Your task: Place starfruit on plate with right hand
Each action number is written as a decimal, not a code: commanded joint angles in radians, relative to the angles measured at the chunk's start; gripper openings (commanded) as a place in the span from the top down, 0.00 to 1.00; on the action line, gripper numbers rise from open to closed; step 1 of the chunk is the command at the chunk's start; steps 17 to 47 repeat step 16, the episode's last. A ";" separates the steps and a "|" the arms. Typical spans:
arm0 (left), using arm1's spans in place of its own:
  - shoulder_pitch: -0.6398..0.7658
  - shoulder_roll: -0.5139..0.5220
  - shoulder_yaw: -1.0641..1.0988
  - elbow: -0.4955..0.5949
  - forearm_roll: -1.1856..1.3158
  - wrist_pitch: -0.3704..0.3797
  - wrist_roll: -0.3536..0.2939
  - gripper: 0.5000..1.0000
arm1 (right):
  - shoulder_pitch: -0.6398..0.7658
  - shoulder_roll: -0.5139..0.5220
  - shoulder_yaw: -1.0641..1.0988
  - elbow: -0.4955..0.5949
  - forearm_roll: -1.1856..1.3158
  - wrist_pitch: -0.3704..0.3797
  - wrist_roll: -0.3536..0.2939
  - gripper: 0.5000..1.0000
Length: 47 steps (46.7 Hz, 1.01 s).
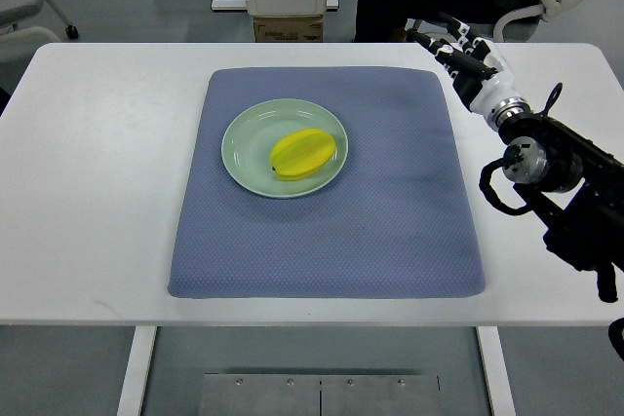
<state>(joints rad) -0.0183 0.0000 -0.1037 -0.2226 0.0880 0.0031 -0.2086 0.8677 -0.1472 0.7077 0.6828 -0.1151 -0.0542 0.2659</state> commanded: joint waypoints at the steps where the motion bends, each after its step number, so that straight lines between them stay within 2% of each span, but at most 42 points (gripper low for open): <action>1: 0.000 0.000 -0.001 0.000 -0.001 0.000 0.001 0.00 | -0.027 0.001 0.041 -0.029 0.000 0.001 0.003 0.00; 8: 0.000 0.000 -0.001 0.000 -0.001 0.000 0.000 0.00 | -0.058 0.003 0.099 -0.075 0.002 0.002 0.004 0.00; 47: 0.000 0.000 0.001 0.000 -0.001 0.000 0.001 0.00 | -0.093 0.003 0.101 -0.075 0.002 0.004 0.004 0.00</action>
